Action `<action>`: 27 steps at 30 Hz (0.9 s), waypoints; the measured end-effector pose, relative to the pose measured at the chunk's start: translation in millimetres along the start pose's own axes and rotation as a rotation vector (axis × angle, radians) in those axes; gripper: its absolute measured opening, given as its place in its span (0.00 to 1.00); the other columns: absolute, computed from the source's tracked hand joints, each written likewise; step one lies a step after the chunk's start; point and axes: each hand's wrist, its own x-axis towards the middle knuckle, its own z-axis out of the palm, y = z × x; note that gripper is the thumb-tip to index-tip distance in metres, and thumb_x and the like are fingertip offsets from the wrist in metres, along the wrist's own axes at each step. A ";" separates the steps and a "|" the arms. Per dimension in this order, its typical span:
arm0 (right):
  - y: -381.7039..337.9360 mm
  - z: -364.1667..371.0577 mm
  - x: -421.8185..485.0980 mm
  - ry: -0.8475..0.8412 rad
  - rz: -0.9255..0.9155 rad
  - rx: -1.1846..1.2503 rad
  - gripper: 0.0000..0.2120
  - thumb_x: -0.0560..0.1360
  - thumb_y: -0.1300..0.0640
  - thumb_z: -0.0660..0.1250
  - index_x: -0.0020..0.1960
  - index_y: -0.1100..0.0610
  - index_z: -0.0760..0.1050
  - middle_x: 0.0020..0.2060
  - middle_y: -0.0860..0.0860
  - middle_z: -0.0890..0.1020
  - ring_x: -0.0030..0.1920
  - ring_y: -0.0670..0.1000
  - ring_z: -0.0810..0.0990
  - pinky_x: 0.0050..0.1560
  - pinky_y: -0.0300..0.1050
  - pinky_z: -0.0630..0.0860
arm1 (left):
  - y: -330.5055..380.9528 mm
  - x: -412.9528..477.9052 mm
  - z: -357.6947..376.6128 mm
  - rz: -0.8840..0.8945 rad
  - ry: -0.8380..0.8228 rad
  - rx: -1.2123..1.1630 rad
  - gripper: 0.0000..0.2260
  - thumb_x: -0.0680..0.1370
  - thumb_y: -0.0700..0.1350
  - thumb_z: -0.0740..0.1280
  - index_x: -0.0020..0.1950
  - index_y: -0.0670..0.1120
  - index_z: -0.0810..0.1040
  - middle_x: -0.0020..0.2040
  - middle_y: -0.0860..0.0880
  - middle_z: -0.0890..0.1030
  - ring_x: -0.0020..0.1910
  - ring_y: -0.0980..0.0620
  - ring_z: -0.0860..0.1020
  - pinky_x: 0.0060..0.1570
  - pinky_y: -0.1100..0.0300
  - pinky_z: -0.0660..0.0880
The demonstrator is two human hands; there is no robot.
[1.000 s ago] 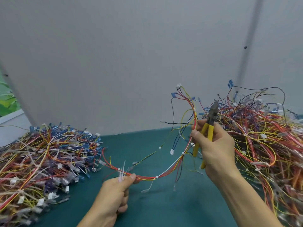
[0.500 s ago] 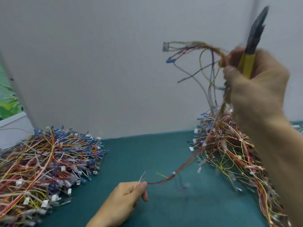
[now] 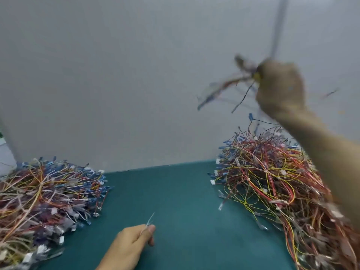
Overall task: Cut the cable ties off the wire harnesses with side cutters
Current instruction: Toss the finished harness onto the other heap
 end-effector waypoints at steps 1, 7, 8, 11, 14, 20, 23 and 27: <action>-5.7 15.4 -36.5 -0.113 -0.024 -0.007 0.08 0.70 0.70 0.63 0.48 0.64 0.74 0.39 0.67 0.78 0.41 0.67 0.75 0.35 0.52 0.64 | 0.0 0.3 0.0 -0.004 -0.002 0.005 0.16 0.79 0.56 0.60 0.35 0.55 0.78 0.29 0.53 0.72 0.29 0.61 0.69 0.35 0.70 0.66; 27.3 81.3 -141.8 -0.620 -0.123 -0.288 0.14 0.75 0.64 0.61 0.60 0.59 0.73 0.50 0.56 0.79 0.52 0.57 0.77 0.52 0.51 0.76 | -3.0 0.3 4.0 -0.009 0.010 0.059 0.16 0.79 0.59 0.60 0.34 0.56 0.77 0.30 0.53 0.73 0.32 0.63 0.72 0.37 0.71 0.67; 27.6 84.0 -149.6 -0.620 -0.120 -0.316 0.15 0.74 0.65 0.60 0.60 0.60 0.73 0.50 0.57 0.79 0.51 0.58 0.77 0.52 0.52 0.76 | -2.8 0.4 4.9 -0.008 0.006 0.071 0.16 0.79 0.59 0.59 0.34 0.56 0.77 0.29 0.54 0.73 0.32 0.63 0.72 0.37 0.70 0.67; 26.5 85.2 -143.4 -0.627 -0.135 -0.342 0.13 0.73 0.65 0.61 0.56 0.60 0.75 0.48 0.58 0.79 0.50 0.59 0.76 0.51 0.54 0.76 | -2.5 -0.4 7.3 0.008 -0.002 0.112 0.16 0.79 0.58 0.59 0.37 0.52 0.76 0.30 0.54 0.73 0.32 0.61 0.70 0.36 0.68 0.67; 20.3 78.9 -133.5 -0.656 -0.094 -0.318 0.13 0.71 0.64 0.64 0.56 0.60 0.77 0.55 0.59 0.76 0.55 0.60 0.74 0.53 0.54 0.76 | -1.4 -3.0 7.0 0.026 -0.012 0.159 0.16 0.79 0.57 0.60 0.40 0.45 0.72 0.32 0.53 0.72 0.33 0.59 0.68 0.37 0.64 0.67; -41.4 39.5 -135.9 -0.406 -0.085 -0.039 0.16 0.67 0.69 0.67 0.55 0.66 0.78 0.55 0.64 0.76 0.53 0.66 0.72 0.48 0.58 0.73 | 25.8 -18.5 -3.8 0.010 -0.246 0.182 0.06 0.79 0.55 0.57 0.47 0.53 0.66 0.38 0.57 0.74 0.38 0.58 0.69 0.41 0.62 0.67; -91.8 16.1 -164.8 -0.418 -0.131 0.176 0.16 0.65 0.70 0.68 0.53 0.65 0.79 0.52 0.62 0.78 0.50 0.65 0.73 0.47 0.57 0.73 | 42.6 -29.4 -12.4 0.003 -0.344 0.152 0.09 0.80 0.58 0.52 0.48 0.56 0.66 0.41 0.58 0.73 0.41 0.58 0.70 0.43 0.60 0.67; -145.7 7.8 -221.6 -0.686 -0.214 0.388 0.15 0.71 0.64 0.64 0.56 0.57 0.77 0.57 0.54 0.75 0.53 0.59 0.71 0.51 0.51 0.70 | 51.5 -32.4 -18.3 0.062 -0.479 0.200 0.11 0.81 0.57 0.53 0.53 0.57 0.74 0.47 0.63 0.76 0.48 0.68 0.72 0.51 0.64 0.68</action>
